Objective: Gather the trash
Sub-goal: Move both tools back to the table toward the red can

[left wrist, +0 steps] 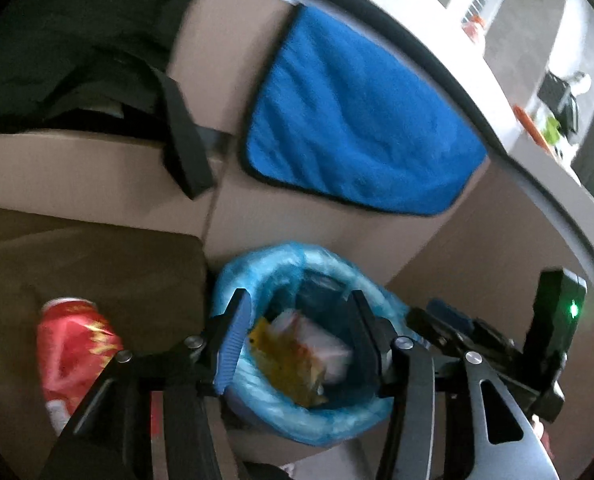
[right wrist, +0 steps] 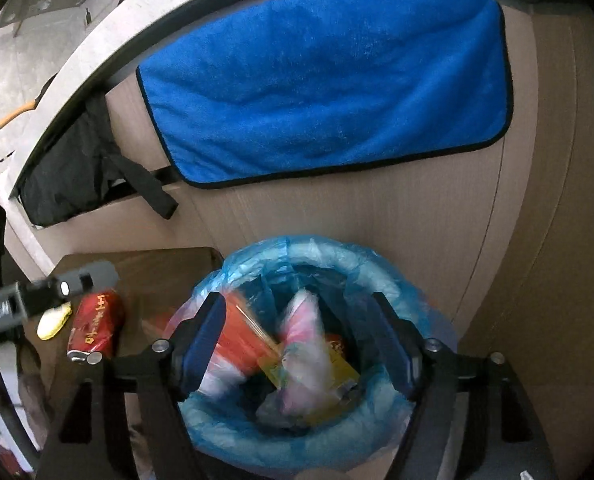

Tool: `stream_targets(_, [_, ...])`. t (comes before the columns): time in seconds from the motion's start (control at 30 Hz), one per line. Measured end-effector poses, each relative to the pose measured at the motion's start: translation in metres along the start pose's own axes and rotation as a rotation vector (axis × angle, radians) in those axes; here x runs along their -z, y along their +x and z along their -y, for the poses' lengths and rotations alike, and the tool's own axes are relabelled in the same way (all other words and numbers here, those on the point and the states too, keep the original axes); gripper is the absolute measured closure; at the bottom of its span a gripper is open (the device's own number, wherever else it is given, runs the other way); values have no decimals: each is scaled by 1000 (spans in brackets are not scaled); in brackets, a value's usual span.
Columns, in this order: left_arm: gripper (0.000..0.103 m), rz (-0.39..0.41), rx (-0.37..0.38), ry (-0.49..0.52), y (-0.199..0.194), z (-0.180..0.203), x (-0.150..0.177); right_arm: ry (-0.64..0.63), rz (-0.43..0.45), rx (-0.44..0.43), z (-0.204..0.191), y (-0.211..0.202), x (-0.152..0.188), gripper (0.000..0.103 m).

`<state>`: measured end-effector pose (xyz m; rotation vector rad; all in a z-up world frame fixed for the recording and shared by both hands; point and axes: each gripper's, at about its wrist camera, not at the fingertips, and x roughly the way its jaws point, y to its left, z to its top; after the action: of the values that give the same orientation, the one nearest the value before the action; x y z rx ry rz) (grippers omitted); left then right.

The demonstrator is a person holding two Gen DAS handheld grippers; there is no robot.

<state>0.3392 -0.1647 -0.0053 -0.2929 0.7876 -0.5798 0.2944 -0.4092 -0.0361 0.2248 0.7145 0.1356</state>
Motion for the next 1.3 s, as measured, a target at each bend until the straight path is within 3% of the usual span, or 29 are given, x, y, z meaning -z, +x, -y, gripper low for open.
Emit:
stream_targets(0.2, [50,73,-12,-47,-42,-25,-13,-5,37,25,-11,-20,-1,33])
stream_targets(0.37, [47,181,-121,-62,-100,-68,-15,-55,69,36,-38,-37,0,33])
stream_targets(0.47, [47,225,-218,-93,-134,-107,-8,-85,17,-38,-63,-31,4,33])
stream_targets(0.6, [46,216,-333,-149,-167,-163,14,-159,-59,-135,-117,-14,20,33])
stream_targets(0.8, [46,170,-413,-242,-198,-232,43,-279,-145,-248,-192,20,41,33])
stream_targets(1.0, [46,164,-396,-297,-215,-271,58,-304,-215,-264,-229,63,46,33])
stream_targets(1.17, [44,156,-385,-327,-217,-289,62,-276,-218,-190,-236,92,44,31])
stream_targets(1.23, [42,140,-371,-327,-214,-293,62,-261,-226,-176,-236,101,46,21])
stream_targets(1.3, [40,114,-353,-325,-207,-296,62,-251,-223,-173,-235,107,48,19])
